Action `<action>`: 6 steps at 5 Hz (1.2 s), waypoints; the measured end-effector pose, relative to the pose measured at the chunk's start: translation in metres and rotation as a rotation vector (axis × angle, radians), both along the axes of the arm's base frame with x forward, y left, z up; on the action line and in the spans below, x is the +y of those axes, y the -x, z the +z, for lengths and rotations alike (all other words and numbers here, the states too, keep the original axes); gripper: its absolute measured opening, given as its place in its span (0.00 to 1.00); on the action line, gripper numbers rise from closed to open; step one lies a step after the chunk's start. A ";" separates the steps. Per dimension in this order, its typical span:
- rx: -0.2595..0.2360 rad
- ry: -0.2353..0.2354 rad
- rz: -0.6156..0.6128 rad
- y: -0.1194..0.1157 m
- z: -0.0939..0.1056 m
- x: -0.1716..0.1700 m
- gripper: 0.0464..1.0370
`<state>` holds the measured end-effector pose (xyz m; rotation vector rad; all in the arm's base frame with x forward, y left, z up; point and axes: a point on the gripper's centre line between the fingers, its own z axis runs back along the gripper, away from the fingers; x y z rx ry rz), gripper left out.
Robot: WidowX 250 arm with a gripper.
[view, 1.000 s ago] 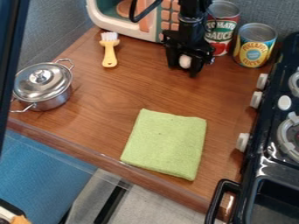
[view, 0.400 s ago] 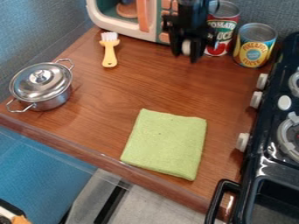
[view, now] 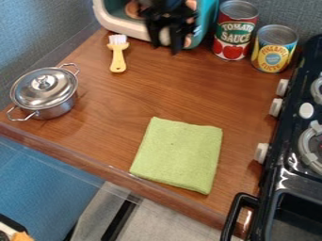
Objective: Move the white toy between the silver pot and the cloth
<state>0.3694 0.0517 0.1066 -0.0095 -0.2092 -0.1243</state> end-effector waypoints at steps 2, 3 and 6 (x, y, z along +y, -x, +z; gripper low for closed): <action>0.088 -0.041 0.032 0.067 -0.034 0.039 0.48; 0.087 -0.077 0.049 0.092 -0.038 0.053 0.48; 0.113 -0.081 0.021 0.110 -0.049 0.052 0.86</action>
